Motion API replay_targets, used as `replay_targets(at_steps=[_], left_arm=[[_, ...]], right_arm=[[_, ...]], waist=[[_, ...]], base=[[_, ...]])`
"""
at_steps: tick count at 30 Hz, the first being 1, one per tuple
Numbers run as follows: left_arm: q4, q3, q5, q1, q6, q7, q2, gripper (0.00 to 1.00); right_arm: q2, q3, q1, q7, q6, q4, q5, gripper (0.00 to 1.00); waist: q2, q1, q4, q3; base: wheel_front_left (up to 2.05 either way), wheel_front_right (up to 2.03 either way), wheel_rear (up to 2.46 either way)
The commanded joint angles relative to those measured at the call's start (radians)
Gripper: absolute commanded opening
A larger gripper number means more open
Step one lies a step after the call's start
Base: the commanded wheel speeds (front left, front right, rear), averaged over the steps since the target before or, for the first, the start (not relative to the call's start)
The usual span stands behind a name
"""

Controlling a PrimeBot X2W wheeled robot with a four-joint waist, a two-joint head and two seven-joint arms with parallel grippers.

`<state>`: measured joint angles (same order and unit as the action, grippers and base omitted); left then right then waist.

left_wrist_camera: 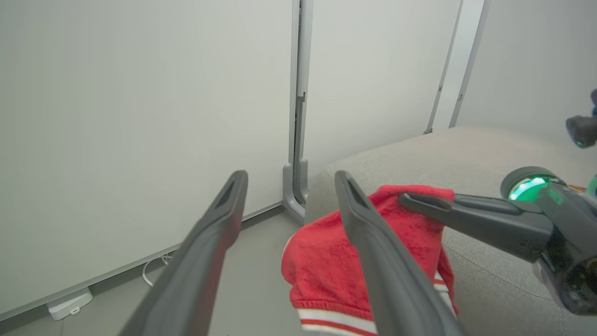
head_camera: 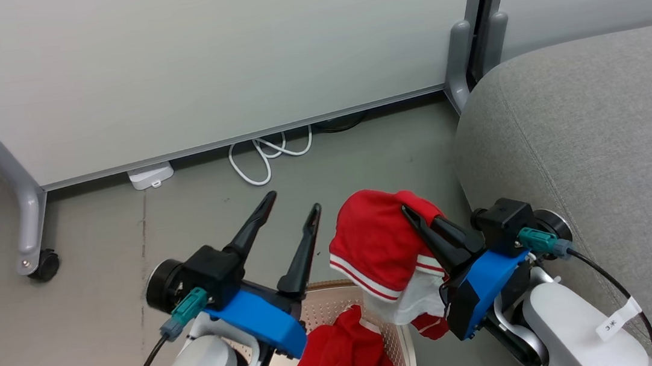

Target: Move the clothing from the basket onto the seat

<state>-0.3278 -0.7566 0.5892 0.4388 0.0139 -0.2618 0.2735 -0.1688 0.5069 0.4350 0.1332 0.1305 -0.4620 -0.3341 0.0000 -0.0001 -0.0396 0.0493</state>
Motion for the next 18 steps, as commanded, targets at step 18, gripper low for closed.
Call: replay_targets(at_steps=[18], left_arm=[[0.086,0.391,-0.235,-0.311,0.058,-0.005,-0.077,1.0]], right_arm=[[-0.003,-0.049,-0.058,-0.049,0.0,0.149,0.049,0.0]], waist=[[0.0,0.0001,-0.124,0.008]], base=[[0.0,0.0,0.0]])
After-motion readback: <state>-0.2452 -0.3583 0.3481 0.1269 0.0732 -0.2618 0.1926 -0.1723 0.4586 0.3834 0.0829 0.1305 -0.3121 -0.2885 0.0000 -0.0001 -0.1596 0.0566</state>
